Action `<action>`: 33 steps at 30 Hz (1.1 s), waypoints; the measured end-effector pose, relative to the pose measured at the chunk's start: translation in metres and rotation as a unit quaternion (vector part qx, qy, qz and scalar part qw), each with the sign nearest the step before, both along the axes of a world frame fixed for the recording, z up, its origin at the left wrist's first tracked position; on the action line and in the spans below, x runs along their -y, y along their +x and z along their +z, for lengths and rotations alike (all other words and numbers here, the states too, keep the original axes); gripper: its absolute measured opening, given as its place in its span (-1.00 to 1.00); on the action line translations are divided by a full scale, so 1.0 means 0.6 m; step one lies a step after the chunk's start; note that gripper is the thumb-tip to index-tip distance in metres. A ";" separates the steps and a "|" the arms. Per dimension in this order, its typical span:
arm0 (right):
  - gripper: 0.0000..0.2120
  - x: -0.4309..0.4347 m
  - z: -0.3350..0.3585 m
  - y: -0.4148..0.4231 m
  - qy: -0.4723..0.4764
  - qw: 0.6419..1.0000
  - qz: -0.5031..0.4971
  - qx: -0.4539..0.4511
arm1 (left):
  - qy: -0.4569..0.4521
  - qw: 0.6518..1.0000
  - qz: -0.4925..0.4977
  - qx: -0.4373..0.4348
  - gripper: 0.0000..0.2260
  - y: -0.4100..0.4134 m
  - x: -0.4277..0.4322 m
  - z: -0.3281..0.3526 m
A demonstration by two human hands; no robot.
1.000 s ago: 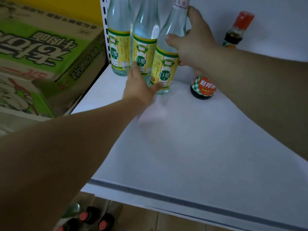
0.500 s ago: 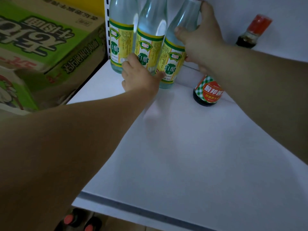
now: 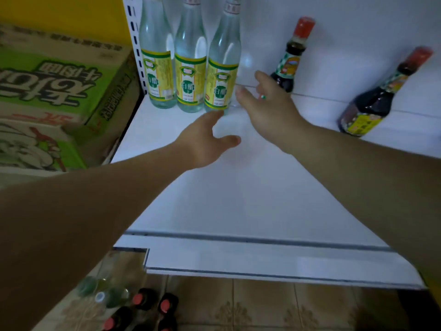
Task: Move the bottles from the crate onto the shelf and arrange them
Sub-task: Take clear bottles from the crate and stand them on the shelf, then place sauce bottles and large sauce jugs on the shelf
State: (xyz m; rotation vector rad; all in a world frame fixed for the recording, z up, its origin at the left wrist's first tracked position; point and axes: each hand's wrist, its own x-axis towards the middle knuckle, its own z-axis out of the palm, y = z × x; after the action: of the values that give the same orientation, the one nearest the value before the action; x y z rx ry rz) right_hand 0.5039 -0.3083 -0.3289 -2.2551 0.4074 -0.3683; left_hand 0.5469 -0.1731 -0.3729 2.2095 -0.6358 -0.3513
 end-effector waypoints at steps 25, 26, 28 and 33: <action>-0.36 0.345 -0.123 -1.240 0.035 0.877 -0.350 -0.328 | 0.229 0.779 -0.582 -0.047 -0.18 -0.963 0.466 -0.110; -0.36 0.351 -0.134 -1.286 0.046 0.870 -0.357 -0.336 | 0.244 0.773 -0.584 -0.048 -0.21 -1.000 0.479 -0.127; -0.35 0.359 -0.157 -1.364 0.067 0.859 -0.370 -0.347 | 0.280 0.759 -0.587 -0.034 -0.27 -1.059 0.501 -0.162; -0.34 0.379 -0.225 -1.474 0.103 0.840 -0.393 -0.360 | 0.335 0.738 -0.585 -0.045 -0.29 -1.138 0.550 -0.244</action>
State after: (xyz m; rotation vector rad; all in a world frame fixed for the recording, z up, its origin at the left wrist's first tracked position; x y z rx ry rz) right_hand -0.3805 -0.5357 -0.4640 -1.8368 1.6992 0.1537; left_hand -0.1360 -0.5033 -0.5193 2.0485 -2.0729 -1.5053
